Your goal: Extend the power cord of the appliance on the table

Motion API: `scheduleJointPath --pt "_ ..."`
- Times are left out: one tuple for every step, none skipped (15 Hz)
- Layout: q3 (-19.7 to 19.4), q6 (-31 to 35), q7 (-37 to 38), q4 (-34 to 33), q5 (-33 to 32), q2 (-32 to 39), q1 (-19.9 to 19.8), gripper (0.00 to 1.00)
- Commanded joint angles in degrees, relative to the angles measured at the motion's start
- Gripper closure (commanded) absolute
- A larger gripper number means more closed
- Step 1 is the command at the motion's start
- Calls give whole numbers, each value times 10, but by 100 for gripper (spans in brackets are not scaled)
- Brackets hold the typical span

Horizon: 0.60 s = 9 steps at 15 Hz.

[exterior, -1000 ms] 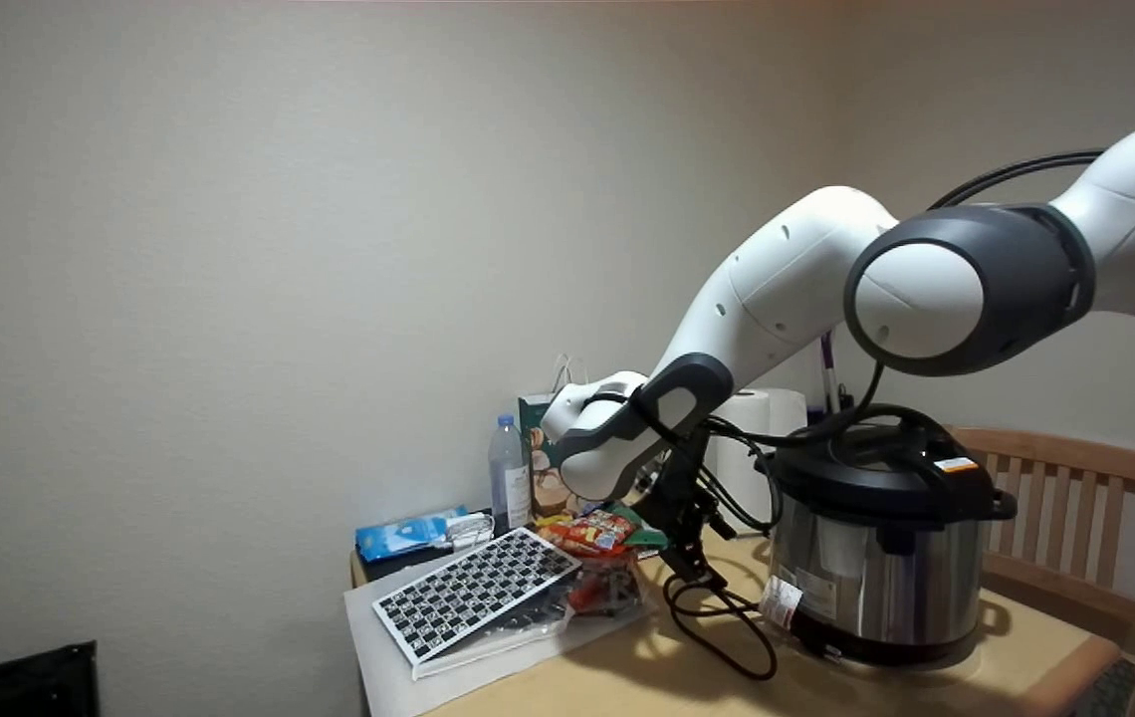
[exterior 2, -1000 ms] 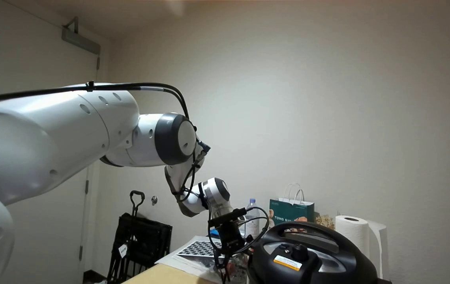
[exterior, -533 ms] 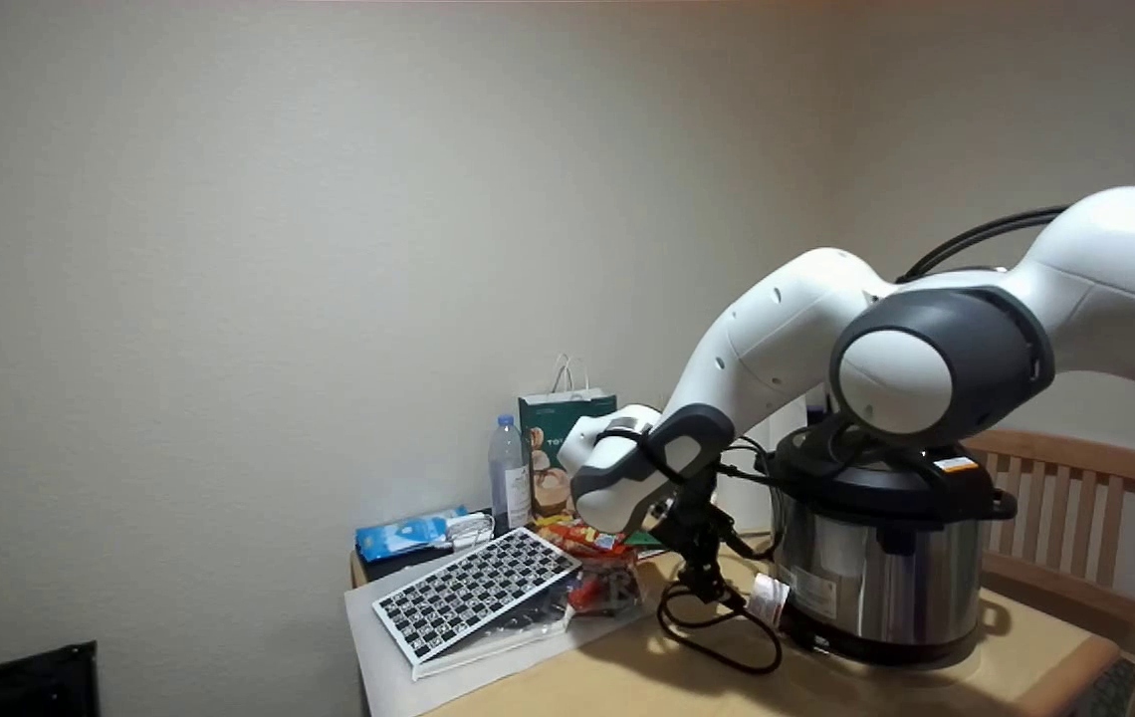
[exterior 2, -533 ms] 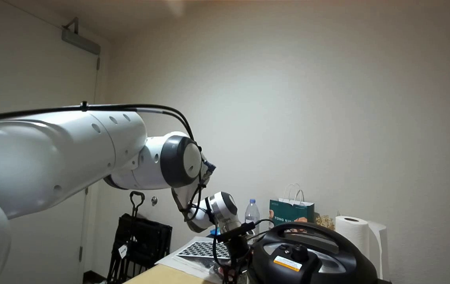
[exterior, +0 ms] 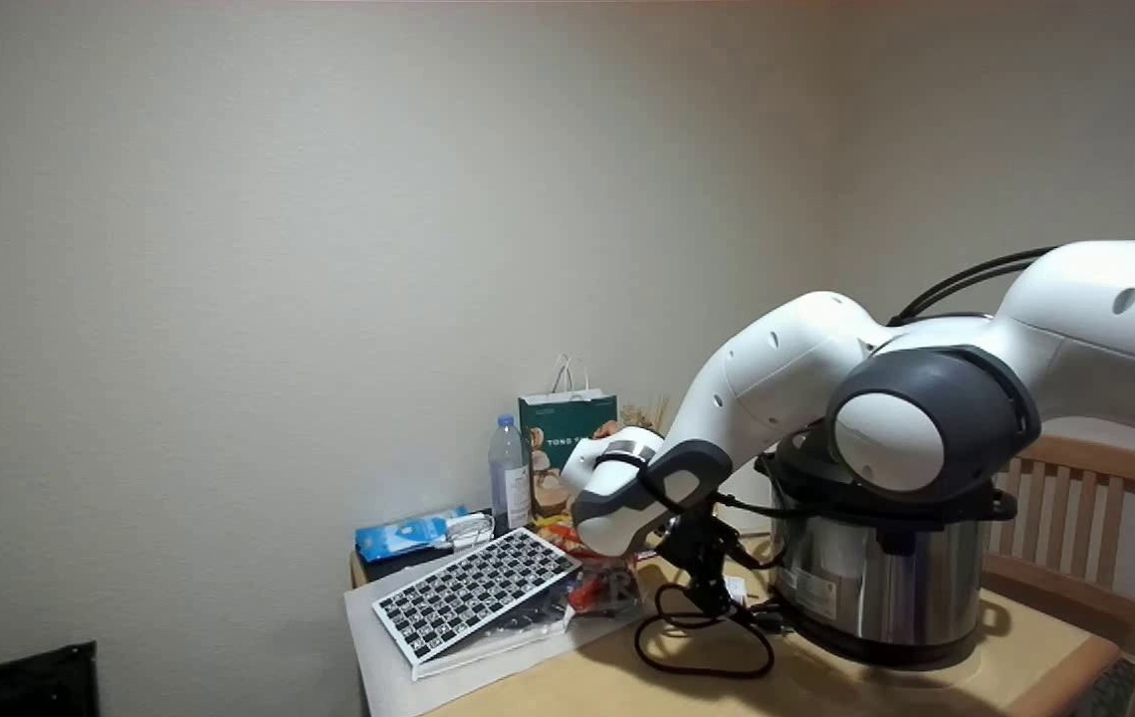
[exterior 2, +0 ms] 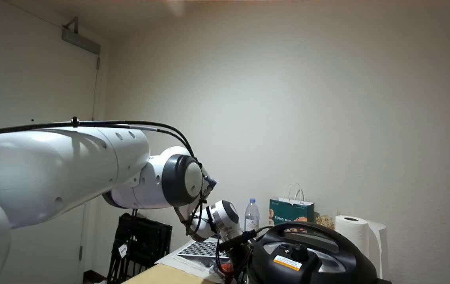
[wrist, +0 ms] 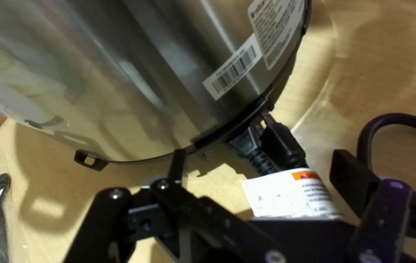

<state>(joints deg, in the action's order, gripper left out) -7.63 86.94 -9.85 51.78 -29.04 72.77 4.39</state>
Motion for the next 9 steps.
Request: scheduleJointPath --pt "5 11 -10 13 -6 -9 11 0" --pt "10 17 -14 23 -10 -16 24 12" --pt "14 22 -15 30 -12 -20 34 8" --pt "22 26 -20 41 -15 -26 46 10" --pt "28 32 -28 47 -17 -30 54 2" --pt "37 34 -41 57 -17 -36 63 2" --pt "42 34 -49 59 -17 -37 70 0" --pt "45 29 -55 63 -14 -41 76 9" --pt "47 26 -59 63 -12 -40 81 29"
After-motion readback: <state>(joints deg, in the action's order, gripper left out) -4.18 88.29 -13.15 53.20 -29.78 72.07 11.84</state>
